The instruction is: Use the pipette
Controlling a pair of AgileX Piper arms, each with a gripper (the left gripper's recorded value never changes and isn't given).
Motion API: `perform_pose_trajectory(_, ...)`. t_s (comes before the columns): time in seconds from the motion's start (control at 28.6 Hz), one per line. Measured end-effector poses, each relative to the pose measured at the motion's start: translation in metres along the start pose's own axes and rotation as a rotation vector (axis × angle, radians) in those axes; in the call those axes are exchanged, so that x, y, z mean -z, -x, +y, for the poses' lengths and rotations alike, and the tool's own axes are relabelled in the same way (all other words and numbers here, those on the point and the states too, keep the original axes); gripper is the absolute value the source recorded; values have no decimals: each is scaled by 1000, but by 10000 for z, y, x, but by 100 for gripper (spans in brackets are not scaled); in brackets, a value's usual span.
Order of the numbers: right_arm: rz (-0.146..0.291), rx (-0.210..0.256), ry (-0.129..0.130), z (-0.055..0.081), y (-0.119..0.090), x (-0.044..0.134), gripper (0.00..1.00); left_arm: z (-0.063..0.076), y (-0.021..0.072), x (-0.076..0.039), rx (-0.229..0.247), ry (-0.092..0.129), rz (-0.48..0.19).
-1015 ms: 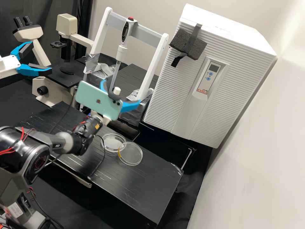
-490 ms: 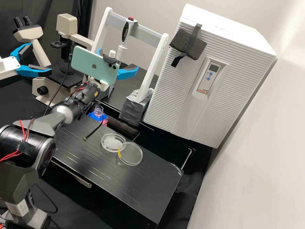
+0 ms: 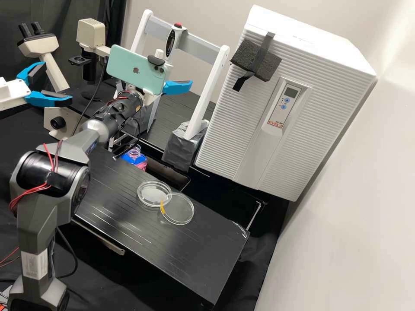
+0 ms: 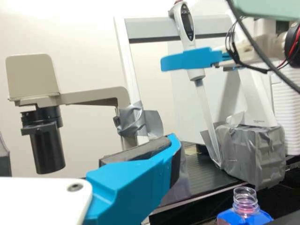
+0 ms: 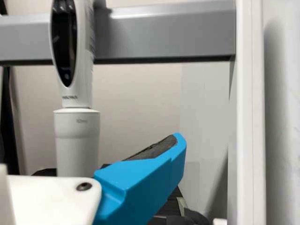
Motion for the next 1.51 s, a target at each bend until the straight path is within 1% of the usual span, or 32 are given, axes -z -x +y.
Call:
perform_pose_trajectory(0.14, -2, 11, 26, -15, -50, 2, 0, 9, -17, 18, -4, 0, 7)
perform_pose_trajectory(0.18, -3, 11, 25, -18, -64, 3, 0, 14, -20, 23, -6, -2, 7)
perform_pose_trajectory(0.21, -6, 7, 25, -8, -72, 0, 0, 21, -24, 27, -8, 1, 8)
perform_pose_trajectory(0.28, -11, 3, 26, 4, -75, -14, 0, 34, -35, 23, -13, 2, 4)
perform_pose_trajectory(0.35, -14, 0, 29, 16, -79, -27, 0, 46, -48, 13, -17, 6, -6)
perform_pose_trajectory(0.39, -15, -1, 29, 18, -79, -29, 0, 47, -55, 9, -17, 11, -11)
perform_pose_trajectory(0.56, -13, -10, 28, 46, -94, -23, 0, 42, -75, -5, -13, 4, -27)
perform_pose_trajectory(0.67, -8, -15, 26, 62, -99, -6, 0, 49, -80, -5, -16, 8, -28)
perform_pose_trajectory(1.51, -2, -21, 24, 79, -111, 14, 0, 51, -80, 13, -16, 6, -21)
